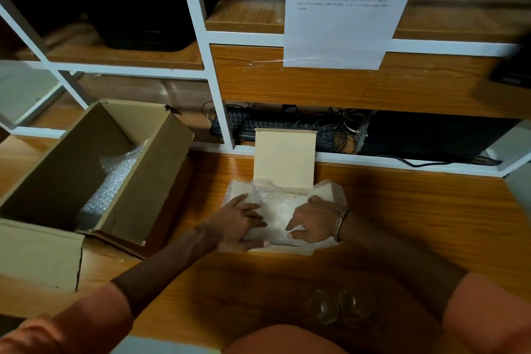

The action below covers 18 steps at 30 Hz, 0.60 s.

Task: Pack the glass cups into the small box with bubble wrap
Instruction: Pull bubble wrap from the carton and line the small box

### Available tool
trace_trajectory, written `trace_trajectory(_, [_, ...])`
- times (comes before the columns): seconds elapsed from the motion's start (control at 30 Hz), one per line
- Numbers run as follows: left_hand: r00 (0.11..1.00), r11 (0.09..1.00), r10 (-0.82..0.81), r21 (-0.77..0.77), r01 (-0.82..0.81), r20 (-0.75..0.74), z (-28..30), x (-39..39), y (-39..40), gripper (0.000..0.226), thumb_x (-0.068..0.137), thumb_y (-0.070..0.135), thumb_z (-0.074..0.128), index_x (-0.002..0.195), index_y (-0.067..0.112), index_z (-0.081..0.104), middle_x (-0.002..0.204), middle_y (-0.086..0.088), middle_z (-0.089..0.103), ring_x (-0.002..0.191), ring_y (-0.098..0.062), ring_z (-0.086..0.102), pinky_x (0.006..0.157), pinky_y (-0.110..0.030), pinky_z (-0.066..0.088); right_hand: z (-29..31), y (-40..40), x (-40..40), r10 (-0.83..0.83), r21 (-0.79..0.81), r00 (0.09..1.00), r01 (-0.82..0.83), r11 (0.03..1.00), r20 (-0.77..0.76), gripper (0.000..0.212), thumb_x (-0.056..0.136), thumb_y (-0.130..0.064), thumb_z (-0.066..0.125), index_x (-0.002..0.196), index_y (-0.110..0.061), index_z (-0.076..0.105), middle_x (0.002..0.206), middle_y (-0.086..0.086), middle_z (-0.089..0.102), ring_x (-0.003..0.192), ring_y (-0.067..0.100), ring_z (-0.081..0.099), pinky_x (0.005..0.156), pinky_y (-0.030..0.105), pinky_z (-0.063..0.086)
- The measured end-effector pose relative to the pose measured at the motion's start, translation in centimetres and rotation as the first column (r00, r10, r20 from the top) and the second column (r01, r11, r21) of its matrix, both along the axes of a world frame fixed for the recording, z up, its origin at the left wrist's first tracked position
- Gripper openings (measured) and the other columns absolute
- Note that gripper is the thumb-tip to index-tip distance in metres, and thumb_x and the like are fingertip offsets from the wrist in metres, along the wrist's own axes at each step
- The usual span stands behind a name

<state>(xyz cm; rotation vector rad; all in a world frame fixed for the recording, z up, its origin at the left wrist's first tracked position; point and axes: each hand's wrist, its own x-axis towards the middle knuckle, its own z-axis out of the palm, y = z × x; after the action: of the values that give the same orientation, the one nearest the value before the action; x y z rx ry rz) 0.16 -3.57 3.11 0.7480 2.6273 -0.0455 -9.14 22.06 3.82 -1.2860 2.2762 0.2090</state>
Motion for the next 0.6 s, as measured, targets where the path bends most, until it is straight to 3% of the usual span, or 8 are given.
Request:
trace_trajectory(0.1, [0.996,0.990,-0.089,-0.105,0.091,0.024,-0.9,0.8,0.1,0.089,0.096,0.090,0.013,0.150,0.036,0.057,0.167,0.003,0.044,0.165,-0.018,0.008,0.130,-0.054,-0.015,-2.3,0.5,0.8,0.018,0.123,1.000,-0.018,0.992,0.001,0.044,0.110,-0.046,0.042,0.149,-0.036,0.060,0.152,-0.002,0.059,0.148,0.020,0.044,0.126,0.053,0.011])
trace_trajectory(0.23, [0.992,0.976,-0.122,-0.180,0.124,0.021,-1.4,0.7,0.6,0.088,0.097,0.088,0.012,0.146,0.034,0.062,0.167,-0.002,0.044,0.165,-0.025,0.009,0.128,-0.057,-0.016,-3.8,0.7,0.9,0.095,0.224,0.993,-0.077,0.971,-0.068,0.047,0.110,-0.050,0.034,0.136,-0.032,0.070,0.148,0.000,0.062,0.146,0.024,0.045,0.126,0.061,0.009])
trace_trajectory(0.33, [0.993,0.972,-0.115,-0.202,0.121,0.042,-1.1,0.6,1.3,0.093,0.095,0.089,0.011,0.150,0.031,0.058,0.167,-0.004,0.043,0.165,-0.025,0.012,0.129,-0.059,-0.013,-4.5,0.7,0.8,0.087,0.191,0.992,-0.068,0.979,-0.094,0.052,0.109,-0.053,0.030,0.130,-0.031,0.073,0.142,-0.003,0.067,0.145,0.025,0.047,0.122,0.059,0.009])
trace_trajectory(0.47, [0.996,0.995,-0.063,-0.083,0.058,-0.055,-1.0,0.8,1.1,0.096,0.093,0.092,0.018,0.152,0.025,0.057,0.165,-0.004,0.046,0.163,-0.022,0.020,0.131,-0.054,-0.011,-3.0,0.6,1.1,0.113,-0.036,0.980,-0.120,0.992,-0.164,0.065,0.096,-0.048,0.022,0.095,-0.020,0.080,0.108,0.000,0.081,0.131,0.026,0.063,0.123,0.051,0.020])
trace_trajectory(0.6, [0.992,0.978,-0.118,-0.174,0.110,-0.034,-1.9,1.4,0.9,0.092,0.096,0.086,0.014,0.142,0.024,0.065,0.160,-0.004,0.051,0.162,-0.026,0.021,0.130,-0.058,-0.009,-3.1,1.5,1.7,0.081,0.046,0.990,-0.076,0.996,-0.111,0.069,0.097,-0.048,0.022,0.090,-0.014,0.081,0.104,0.002,0.082,0.132,0.027,0.061,0.123,0.051,0.018])
